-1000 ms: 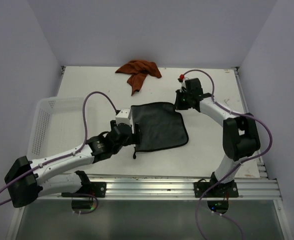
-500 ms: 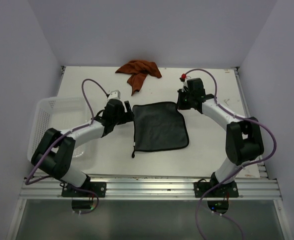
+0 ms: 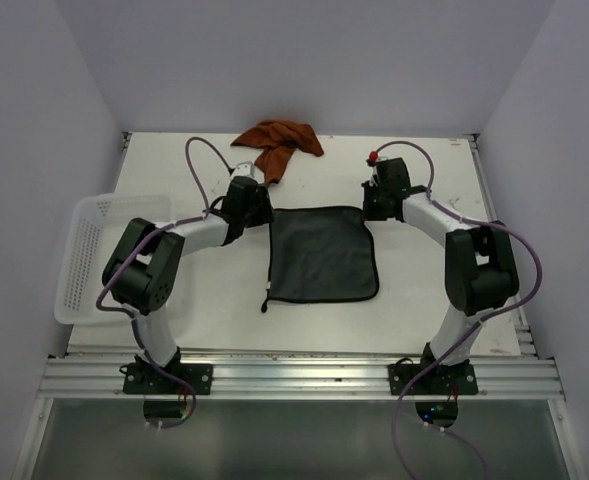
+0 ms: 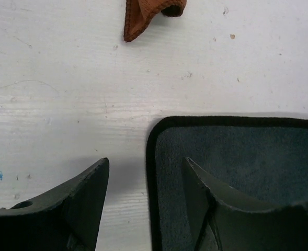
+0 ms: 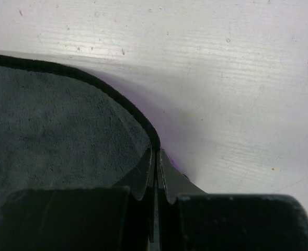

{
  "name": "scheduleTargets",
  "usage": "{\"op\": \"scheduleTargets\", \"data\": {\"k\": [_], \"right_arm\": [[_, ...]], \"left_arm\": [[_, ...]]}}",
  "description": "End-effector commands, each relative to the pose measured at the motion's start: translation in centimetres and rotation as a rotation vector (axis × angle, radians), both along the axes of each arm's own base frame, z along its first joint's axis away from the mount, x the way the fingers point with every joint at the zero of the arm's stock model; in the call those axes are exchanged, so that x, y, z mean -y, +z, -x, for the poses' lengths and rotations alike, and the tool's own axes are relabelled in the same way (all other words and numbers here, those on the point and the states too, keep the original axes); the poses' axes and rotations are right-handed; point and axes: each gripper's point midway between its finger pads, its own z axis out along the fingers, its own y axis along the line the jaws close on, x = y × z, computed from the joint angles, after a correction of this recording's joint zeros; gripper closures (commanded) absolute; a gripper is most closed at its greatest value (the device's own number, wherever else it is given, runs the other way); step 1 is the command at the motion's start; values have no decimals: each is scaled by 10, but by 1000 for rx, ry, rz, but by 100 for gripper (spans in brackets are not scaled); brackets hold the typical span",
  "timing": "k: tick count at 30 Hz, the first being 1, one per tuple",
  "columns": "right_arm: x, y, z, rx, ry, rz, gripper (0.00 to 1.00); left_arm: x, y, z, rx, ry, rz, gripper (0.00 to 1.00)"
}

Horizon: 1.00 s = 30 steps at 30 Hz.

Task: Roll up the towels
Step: Flatten the towel

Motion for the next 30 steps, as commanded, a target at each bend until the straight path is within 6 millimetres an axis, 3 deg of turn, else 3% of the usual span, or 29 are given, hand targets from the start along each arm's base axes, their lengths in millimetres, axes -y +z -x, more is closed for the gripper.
{"op": "scheduleTargets", "data": {"k": [1, 5, 8, 20, 30], "right_arm": [[-2, 12, -13, 35, -1, 0, 100], [-1, 8, -12, 25, -1, 5, 100], [1, 5, -12, 20, -7, 10, 100], [4, -2, -11, 9, -15, 26, 100], [7, -3, -11, 6, -19, 44, 100]], "left_arm": [[-8, 0, -18, 34, 18, -60, 39], [-6, -14, -26, 20, 12, -85, 50], [-7, -24, -25, 2, 9, -104, 53], [1, -27, -33, 24, -22, -90, 54], [5, -38, -31, -10, -26, -202, 57]]}}
